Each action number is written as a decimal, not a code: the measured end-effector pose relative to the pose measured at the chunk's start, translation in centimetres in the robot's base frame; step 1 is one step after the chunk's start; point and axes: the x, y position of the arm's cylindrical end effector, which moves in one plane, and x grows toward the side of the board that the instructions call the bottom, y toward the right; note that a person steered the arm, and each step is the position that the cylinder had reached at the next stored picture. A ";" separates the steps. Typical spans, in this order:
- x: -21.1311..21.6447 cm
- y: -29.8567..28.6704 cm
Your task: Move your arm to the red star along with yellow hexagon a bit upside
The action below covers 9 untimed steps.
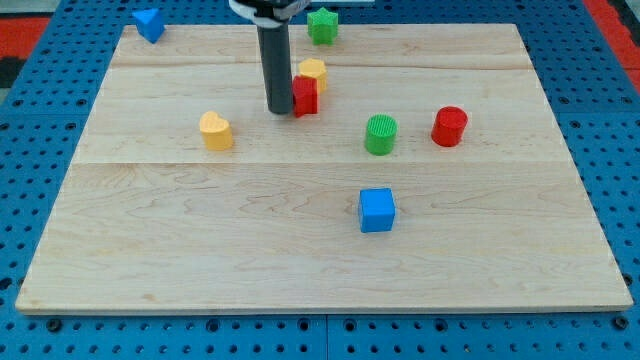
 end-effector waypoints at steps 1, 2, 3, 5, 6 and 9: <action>-4.7 0.0; -5.4 0.0; -1.4 0.0; -1.4 2.0; 0.0 2.0; -3.6 -0.9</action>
